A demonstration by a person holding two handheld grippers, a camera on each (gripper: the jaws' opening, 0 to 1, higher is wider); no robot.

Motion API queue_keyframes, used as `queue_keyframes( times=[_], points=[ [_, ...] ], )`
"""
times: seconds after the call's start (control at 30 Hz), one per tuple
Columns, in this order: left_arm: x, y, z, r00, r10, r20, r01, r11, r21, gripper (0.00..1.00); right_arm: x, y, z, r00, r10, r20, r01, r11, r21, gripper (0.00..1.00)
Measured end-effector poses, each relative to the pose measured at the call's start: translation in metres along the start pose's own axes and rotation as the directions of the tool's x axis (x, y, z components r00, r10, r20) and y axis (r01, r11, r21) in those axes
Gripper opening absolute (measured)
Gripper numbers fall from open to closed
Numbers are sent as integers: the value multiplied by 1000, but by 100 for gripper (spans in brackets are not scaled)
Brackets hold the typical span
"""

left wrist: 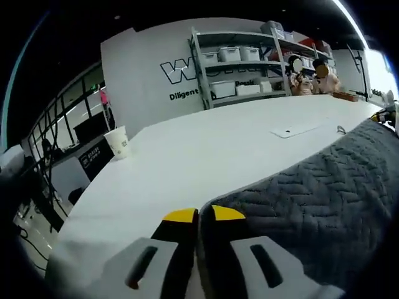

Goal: Open the folded towel by lifting each exposed corner and separating the folded layers until the towel lies flat within the target outline without major curled edges

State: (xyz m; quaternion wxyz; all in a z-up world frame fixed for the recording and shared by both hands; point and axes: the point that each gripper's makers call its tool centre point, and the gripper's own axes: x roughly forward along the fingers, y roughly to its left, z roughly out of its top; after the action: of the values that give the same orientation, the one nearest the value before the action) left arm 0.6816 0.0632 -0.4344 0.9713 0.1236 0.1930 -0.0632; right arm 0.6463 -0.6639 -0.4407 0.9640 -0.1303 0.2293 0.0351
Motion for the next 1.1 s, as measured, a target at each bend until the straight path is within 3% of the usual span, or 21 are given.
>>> queue_keyframes(
  times=[0.5,1.1],
  points=[
    [2,5,0,1000,-3,-7,3,1000,7,6,2,0,1,999,-34,-10,33,997,-74,0],
    [3,6,-1,1000,0,-16,1,999,47,5,2,0,1,999,-41,-4,41,997,-64,0]
  ],
)
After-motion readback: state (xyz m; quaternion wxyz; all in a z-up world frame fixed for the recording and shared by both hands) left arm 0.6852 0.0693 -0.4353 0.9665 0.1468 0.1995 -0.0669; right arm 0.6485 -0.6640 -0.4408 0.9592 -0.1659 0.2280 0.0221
